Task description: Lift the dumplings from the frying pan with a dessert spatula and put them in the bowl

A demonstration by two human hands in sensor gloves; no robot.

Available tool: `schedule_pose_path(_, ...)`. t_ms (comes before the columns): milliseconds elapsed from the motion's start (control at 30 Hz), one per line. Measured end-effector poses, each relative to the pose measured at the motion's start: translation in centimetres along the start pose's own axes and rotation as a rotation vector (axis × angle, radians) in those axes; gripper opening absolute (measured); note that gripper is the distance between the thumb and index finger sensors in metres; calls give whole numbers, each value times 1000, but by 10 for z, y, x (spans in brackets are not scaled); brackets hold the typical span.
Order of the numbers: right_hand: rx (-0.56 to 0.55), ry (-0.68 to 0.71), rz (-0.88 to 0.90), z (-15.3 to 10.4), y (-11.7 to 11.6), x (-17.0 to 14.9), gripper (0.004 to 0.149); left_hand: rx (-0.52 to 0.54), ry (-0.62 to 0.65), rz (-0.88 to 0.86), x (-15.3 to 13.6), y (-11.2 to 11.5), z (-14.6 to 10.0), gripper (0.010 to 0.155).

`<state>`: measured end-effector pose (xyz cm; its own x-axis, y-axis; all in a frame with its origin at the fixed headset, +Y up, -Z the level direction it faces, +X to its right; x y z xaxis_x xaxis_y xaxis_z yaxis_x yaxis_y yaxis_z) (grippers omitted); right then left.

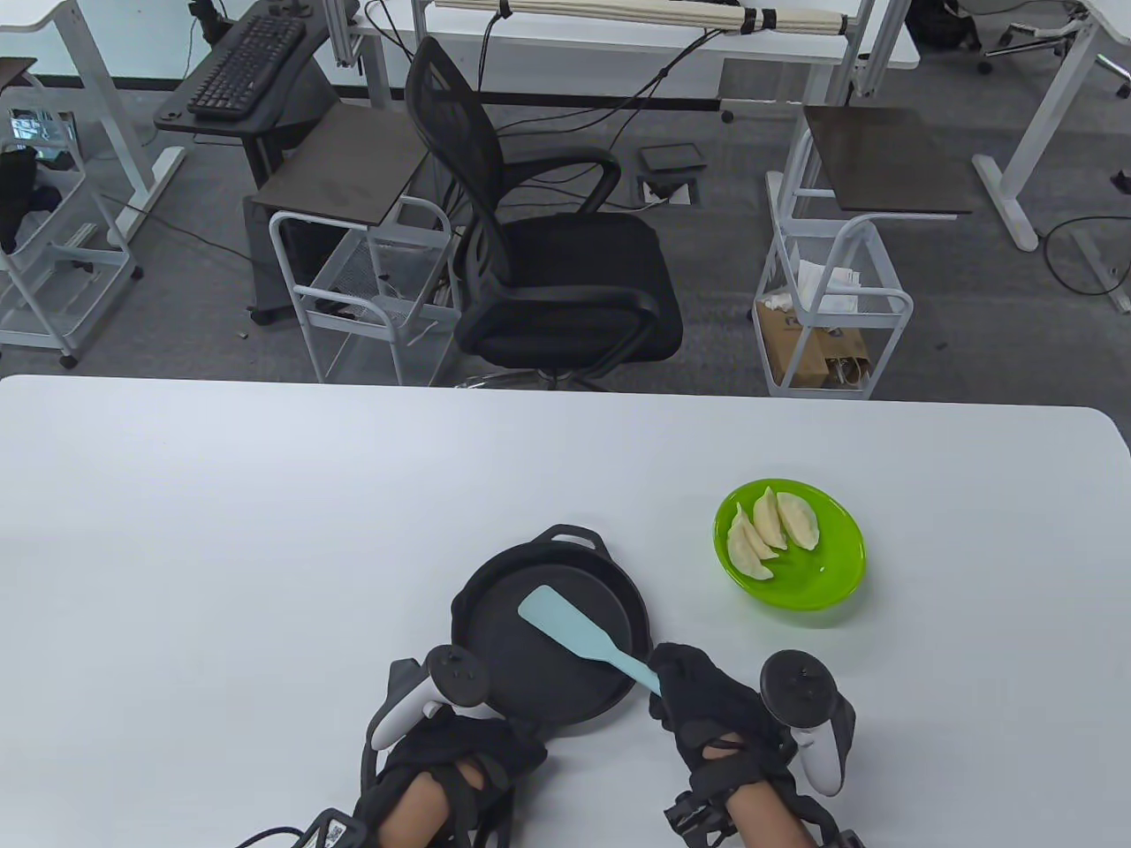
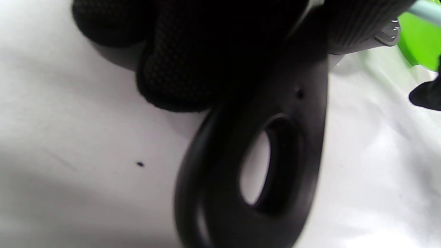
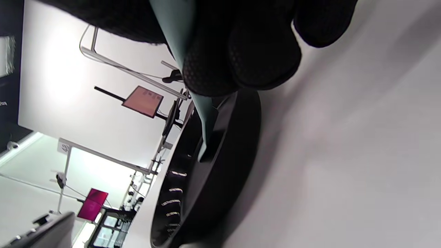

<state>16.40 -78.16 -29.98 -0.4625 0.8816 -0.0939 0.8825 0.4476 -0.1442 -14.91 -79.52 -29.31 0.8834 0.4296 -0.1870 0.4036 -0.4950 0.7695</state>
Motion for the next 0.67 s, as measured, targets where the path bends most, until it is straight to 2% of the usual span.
schedule_pose_path(133,39,-47,-165,-1,-9,3,51,4,-20,3,0,-1,-4,64)
schedule_pose_path(233,1,-55,-223,-4,-4,10,65,43,-67,39,0,-6,-14,70)
schedule_pose_path(333,-83,18,-290,-12,14,23,71,185,-137,71,-4,-22,-36,77)
schedule_pose_path(400,-198,118,-363,-19,26,35,75,334,-155,79,-5,-31,-49,87)
schedule_pose_path(433,-274,182,-443,-25,34,44,76,439,-150,94,-4,-36,-56,91)
schedule_pose_path(500,-388,239,-575,-35,43,54,77,578,-127,155,1,-42,-64,97)
schedule_pose_path(567,-420,231,-634,-36,47,56,77,591,-119,186,3,-42,-65,99)
schedule_pose_path(667,-377,152,-621,-31,52,46,78,565,-87,167,6,-38,-61,100)
Point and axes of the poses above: the tracker on the back of each hand, its own x axis roughly to the thumb side, its own z axis roughly from the wrist to the fingertips, y = z × x, the point moved 1 cm from there along z, roughly from the wrist to the fingertips, and after that the axes turned 3 degrees about -x, right-handed, at the moved point
